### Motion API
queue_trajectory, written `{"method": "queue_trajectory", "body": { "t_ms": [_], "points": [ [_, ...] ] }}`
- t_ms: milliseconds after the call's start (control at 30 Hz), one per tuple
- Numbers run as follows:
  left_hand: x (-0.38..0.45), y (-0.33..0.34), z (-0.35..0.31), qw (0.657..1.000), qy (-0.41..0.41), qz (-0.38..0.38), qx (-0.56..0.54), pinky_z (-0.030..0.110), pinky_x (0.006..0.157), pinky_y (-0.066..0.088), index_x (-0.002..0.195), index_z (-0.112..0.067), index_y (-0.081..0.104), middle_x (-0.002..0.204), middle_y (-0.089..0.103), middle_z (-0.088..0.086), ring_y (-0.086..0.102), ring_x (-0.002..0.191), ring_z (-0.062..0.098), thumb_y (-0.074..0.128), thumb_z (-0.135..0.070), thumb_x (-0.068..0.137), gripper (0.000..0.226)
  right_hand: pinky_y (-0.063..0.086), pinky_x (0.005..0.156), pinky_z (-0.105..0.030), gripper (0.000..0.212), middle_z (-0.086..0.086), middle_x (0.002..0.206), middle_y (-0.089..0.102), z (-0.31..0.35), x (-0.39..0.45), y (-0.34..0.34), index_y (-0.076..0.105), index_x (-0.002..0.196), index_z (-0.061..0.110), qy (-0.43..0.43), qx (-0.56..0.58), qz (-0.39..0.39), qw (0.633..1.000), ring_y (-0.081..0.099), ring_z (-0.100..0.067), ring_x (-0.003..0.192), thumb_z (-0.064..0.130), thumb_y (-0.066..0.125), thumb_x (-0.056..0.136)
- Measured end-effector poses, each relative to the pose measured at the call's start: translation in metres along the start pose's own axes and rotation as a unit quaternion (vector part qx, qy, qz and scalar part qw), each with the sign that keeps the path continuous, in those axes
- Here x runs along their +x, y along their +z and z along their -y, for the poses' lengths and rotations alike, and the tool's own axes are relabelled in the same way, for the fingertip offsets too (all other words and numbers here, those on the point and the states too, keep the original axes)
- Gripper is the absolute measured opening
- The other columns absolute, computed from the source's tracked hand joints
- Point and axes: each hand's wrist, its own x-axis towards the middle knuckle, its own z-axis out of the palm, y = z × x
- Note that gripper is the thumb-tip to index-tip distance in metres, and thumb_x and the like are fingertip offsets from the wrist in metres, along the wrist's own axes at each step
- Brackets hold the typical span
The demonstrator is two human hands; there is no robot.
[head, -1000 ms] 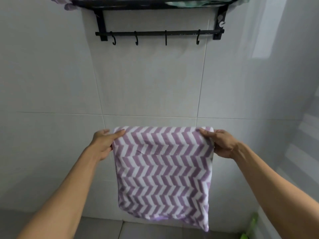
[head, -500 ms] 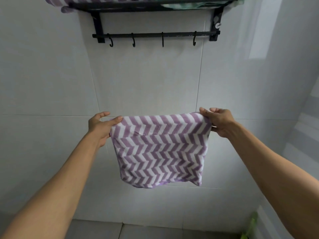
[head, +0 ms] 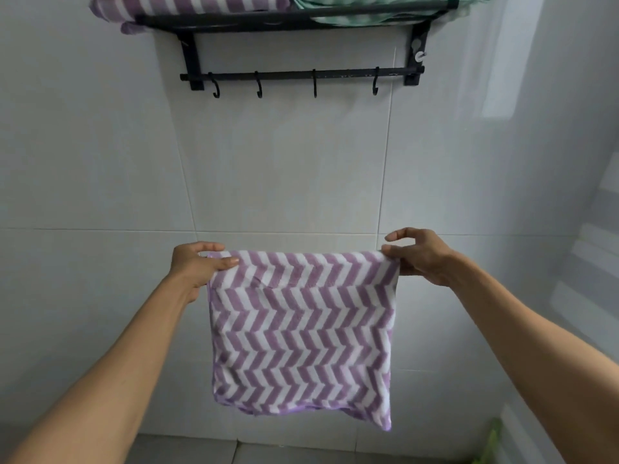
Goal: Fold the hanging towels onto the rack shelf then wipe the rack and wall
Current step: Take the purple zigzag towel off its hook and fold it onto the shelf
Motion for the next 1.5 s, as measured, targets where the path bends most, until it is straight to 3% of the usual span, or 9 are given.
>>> {"method": "queue_trajectory", "body": {
  "t_ms": [300, 467, 600, 700, 867, 1033, 1167, 1300, 1500],
  "points": [
    [0.001, -0.008, 0.008, 0.997, -0.033, 0.055, -0.040, 0.030, 0.069, 0.062, 0.114, -0.007, 0.069, 0.108, 0.072, 0.016, 0.071, 0.086, 0.023, 0.084, 0.001, 0.073, 0.044, 0.055, 0.077, -0.037, 0.005, -0.006, 0.098, 0.068, -0.006, 0.001, 0.004, 0.069, 0.094, 0.016, 0.010, 0.052, 0.005, 0.999, 0.064, -0.023, 0.083, 0.019, 0.073, 0.092],
    [0.004, -0.006, 0.011, 0.986, 0.013, 0.110, 0.123, 0.043, 0.094, 0.057, 0.119, -0.005, 0.069, 0.109, 0.071, 0.010, 0.068, 0.104, 0.030, 0.095, 0.007, 0.046, 0.079, 0.057, 0.090, -0.042, 0.051, -0.019, 0.117, 0.064, -0.004, 0.001, 0.001, 0.068, 0.117, 0.004, 0.005, -0.038, 0.073, 0.997, 0.064, -0.034, 0.105, -0.015, 0.080, 0.072],
    [0.004, -0.001, 0.012, 0.961, 0.056, 0.079, 0.258, 0.039, 0.090, 0.058, 0.097, -0.008, 0.076, 0.098, 0.074, 0.006, 0.071, 0.092, 0.026, 0.099, -0.023, 0.056, 0.049, 0.059, 0.082, -0.037, 0.028, -0.014, 0.107, 0.068, -0.006, 0.005, 0.005, 0.073, 0.109, 0.008, -0.030, -0.248, 0.022, 0.968, 0.065, -0.031, 0.099, 0.001, 0.079, 0.082],
    [0.000, -0.011, -0.011, 0.957, 0.081, 0.080, 0.268, 0.031, 0.088, 0.053, 0.099, -0.006, 0.076, 0.104, 0.070, 0.004, 0.068, 0.103, 0.029, 0.098, -0.042, 0.054, 0.062, 0.055, 0.096, -0.047, 0.019, -0.012, 0.112, 0.068, 0.014, 0.006, -0.002, 0.069, 0.107, 0.010, -0.025, -0.243, 0.039, 0.969, 0.063, -0.029, 0.107, 0.016, 0.074, 0.091],
    [-0.003, -0.028, -0.027, 0.980, 0.068, 0.182, -0.044, 0.043, 0.081, 0.062, 0.118, -0.006, 0.069, 0.112, 0.076, 0.012, 0.074, 0.098, 0.029, 0.102, -0.046, 0.024, 0.108, 0.053, 0.097, -0.046, 0.080, -0.001, 0.117, 0.074, 0.033, -0.005, -0.013, 0.065, 0.124, 0.020, -0.057, 0.022, 0.121, 0.991, 0.070, -0.022, 0.107, 0.042, 0.097, 0.054],
    [-0.018, -0.012, 0.025, 0.988, -0.063, 0.129, -0.051, 0.049, 0.081, 0.060, 0.108, 0.000, 0.072, 0.101, 0.076, 0.021, 0.075, 0.085, 0.036, 0.094, -0.044, 0.055, 0.073, 0.058, 0.091, -0.046, 0.112, -0.009, 0.114, 0.076, -0.040, -0.013, 0.008, 0.067, 0.124, 0.003, 0.042, 0.012, 0.104, 0.994, 0.073, -0.029, 0.105, 0.052, 0.101, 0.030],
    [-0.013, -0.020, 0.030, 0.974, -0.139, 0.160, -0.079, 0.049, 0.086, 0.059, 0.113, -0.002, 0.072, 0.107, 0.076, 0.019, 0.074, 0.093, 0.034, 0.092, -0.049, 0.059, 0.074, 0.047, 0.107, -0.051, 0.057, -0.014, 0.124, 0.072, -0.060, -0.029, 0.019, 0.066, 0.128, 0.008, 0.121, 0.129, 0.159, 0.971, 0.067, -0.034, 0.117, 0.043, 0.075, 0.084],
    [-0.022, -0.018, 0.046, 0.977, -0.149, 0.142, -0.048, 0.047, 0.074, 0.062, 0.112, 0.007, 0.070, 0.095, 0.076, 0.023, 0.074, 0.077, 0.033, 0.090, -0.034, 0.067, 0.065, 0.050, 0.104, -0.054, 0.058, -0.023, 0.124, 0.069, -0.083, -0.039, 0.028, 0.059, 0.134, -0.004, 0.148, 0.123, 0.165, 0.967, 0.068, -0.037, 0.110, 0.030, 0.070, 0.088],
    [-0.028, -0.022, 0.048, 0.963, -0.176, 0.202, -0.034, 0.063, 0.095, 0.052, 0.118, 0.005, 0.068, 0.111, 0.072, 0.028, 0.069, 0.103, 0.044, 0.088, -0.024, 0.069, 0.060, 0.053, 0.100, -0.049, 0.052, -0.024, 0.134, 0.063, -0.083, -0.031, 0.031, 0.057, 0.138, 0.001, 0.154, 0.206, 0.167, 0.952, 0.063, -0.036, 0.114, 0.028, 0.059, 0.094]
  ]
}}
